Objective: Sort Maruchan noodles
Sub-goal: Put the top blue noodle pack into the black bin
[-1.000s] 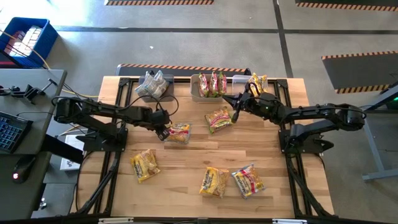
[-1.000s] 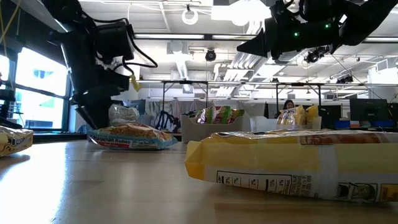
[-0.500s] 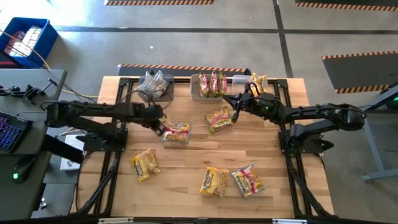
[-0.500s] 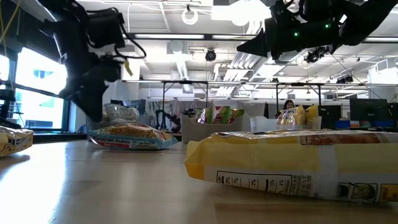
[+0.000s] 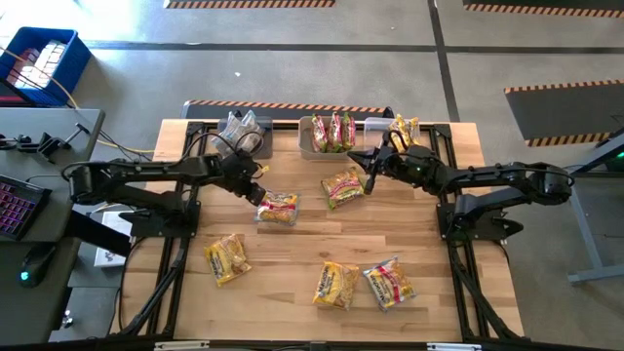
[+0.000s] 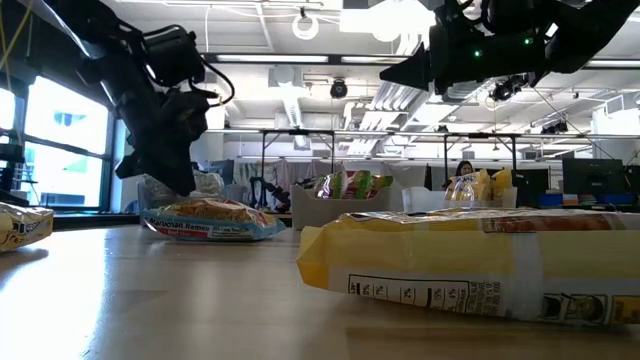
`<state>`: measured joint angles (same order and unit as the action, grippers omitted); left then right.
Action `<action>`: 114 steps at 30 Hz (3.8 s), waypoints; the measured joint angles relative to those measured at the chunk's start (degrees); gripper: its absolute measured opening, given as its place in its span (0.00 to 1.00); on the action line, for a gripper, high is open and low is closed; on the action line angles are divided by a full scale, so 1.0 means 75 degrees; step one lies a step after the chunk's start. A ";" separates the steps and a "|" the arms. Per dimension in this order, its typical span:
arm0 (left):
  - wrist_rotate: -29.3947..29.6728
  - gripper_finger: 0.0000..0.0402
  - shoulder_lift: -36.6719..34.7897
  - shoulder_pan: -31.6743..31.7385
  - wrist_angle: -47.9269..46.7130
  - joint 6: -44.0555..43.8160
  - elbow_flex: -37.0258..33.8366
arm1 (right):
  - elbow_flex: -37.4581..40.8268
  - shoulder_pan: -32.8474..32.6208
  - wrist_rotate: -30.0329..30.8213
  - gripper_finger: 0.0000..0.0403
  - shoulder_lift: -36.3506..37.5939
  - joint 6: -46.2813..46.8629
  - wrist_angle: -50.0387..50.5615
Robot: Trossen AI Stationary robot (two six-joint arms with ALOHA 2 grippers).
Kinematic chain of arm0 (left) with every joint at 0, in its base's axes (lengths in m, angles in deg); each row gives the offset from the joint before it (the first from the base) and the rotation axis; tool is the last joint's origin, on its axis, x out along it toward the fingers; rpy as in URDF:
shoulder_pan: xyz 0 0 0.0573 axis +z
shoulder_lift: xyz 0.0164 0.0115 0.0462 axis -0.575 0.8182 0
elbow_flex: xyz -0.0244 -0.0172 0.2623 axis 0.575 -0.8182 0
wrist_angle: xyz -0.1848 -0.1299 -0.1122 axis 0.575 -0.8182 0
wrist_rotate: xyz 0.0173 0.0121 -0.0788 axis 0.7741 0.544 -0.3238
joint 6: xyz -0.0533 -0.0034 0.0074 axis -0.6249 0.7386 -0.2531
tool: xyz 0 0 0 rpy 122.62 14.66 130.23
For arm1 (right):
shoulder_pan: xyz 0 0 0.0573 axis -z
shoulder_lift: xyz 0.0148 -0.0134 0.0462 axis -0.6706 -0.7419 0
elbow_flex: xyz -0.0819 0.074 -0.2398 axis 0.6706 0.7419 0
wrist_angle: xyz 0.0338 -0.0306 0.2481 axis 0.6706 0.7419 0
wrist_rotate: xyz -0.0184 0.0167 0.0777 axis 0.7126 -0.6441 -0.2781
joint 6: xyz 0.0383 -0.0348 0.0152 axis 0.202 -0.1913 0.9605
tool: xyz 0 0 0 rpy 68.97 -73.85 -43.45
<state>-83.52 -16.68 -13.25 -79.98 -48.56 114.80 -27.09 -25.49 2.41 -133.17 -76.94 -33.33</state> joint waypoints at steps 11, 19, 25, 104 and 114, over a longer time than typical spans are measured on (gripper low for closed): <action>-0.0582 0.42 0.0650 0.0270 0.0126 0.0222 -0.0028 | 0.0000 0.0000 -0.0003 0.00 0.0000 0.0006 -0.0003; -0.0837 0.48 0.1481 0.0694 0.0871 0.0422 -0.0038 | 0.0000 0.0000 -0.0006 0.00 0.0000 0.0032 -0.0006; -0.1361 0.48 0.1919 0.0857 0.1475 0.0770 -0.0038 | 0.0000 0.0000 -0.0006 0.00 0.0000 0.0032 -0.0006; -0.1513 0.00 0.0930 -0.0644 0.4448 0.3837 -0.0029 | -0.3672 0.0079 -0.5418 0.62 -0.5421 0.1052 0.3203; -0.0908 0.00 0.0930 -0.0644 0.4443 0.3828 -0.0029 | -0.3716 0.0133 -0.5438 0.62 -0.5464 0.1039 0.3246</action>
<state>-90.33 -9.71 -18.08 -46.66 -19.85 114.58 -54.96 -24.49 -38.37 -174.15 -69.14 -8.98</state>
